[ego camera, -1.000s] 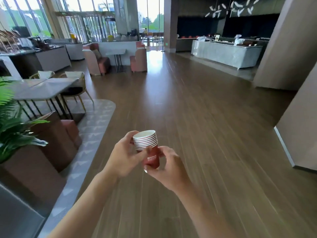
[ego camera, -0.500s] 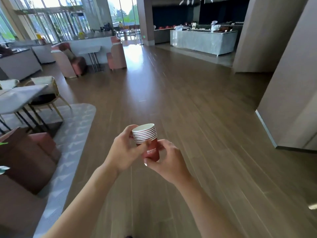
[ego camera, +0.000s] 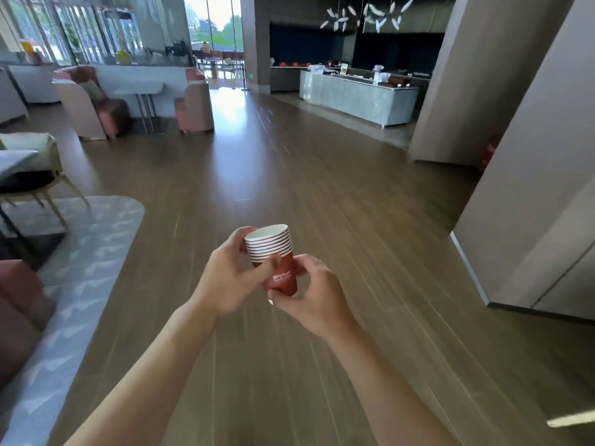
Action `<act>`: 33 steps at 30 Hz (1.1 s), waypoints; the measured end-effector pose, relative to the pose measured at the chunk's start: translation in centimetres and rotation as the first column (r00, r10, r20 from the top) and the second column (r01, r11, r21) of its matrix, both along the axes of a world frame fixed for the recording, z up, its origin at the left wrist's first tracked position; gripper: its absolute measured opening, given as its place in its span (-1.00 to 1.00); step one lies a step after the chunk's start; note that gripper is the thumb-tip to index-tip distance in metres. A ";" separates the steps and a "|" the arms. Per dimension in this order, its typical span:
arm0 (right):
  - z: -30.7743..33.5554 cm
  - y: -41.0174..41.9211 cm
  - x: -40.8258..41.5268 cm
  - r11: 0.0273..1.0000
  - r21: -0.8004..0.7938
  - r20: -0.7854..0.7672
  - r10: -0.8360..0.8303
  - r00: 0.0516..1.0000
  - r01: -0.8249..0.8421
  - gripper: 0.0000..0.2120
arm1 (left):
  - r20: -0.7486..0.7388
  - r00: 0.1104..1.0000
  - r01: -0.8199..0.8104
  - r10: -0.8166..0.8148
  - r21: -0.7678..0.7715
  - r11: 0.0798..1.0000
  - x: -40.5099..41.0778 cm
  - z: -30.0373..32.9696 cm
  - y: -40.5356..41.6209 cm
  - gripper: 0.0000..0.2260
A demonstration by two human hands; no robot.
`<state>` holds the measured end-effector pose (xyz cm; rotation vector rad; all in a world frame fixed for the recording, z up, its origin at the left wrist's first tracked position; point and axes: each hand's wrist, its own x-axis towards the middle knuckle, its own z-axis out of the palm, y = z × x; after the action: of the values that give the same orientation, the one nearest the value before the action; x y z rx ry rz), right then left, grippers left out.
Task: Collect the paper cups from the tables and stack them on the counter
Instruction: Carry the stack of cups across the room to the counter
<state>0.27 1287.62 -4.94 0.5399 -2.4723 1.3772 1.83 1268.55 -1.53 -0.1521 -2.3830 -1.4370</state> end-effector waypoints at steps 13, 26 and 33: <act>3.1 -17.5 -11.8 0.994 0.061 -0.028 0.091 0.995 -0.089 -0.56 | -0.048 0.996 -0.075 0.080 0.099 0.992 -9.9 2.0 -17.0 -0.49; 2.7 -30.2 -19.3 0.966 0.131 0.014 0.222 0.975 -0.222 -0.58 | -0.019 0.980 -0.195 0.200 0.160 0.968 -15.4 -0.2 -29.4 -0.48; 0.8 -33.5 -25.5 0.954 0.135 0.051 0.264 0.963 -0.269 -0.56 | 0.020 0.968 -0.249 0.249 0.138 0.959 -20.8 -2.2 -32.4 -0.52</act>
<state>-25.22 1254.08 -4.14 0.9200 -2.6123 1.3154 -18.98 1236.14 -3.69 0.1797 -2.2002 -1.4746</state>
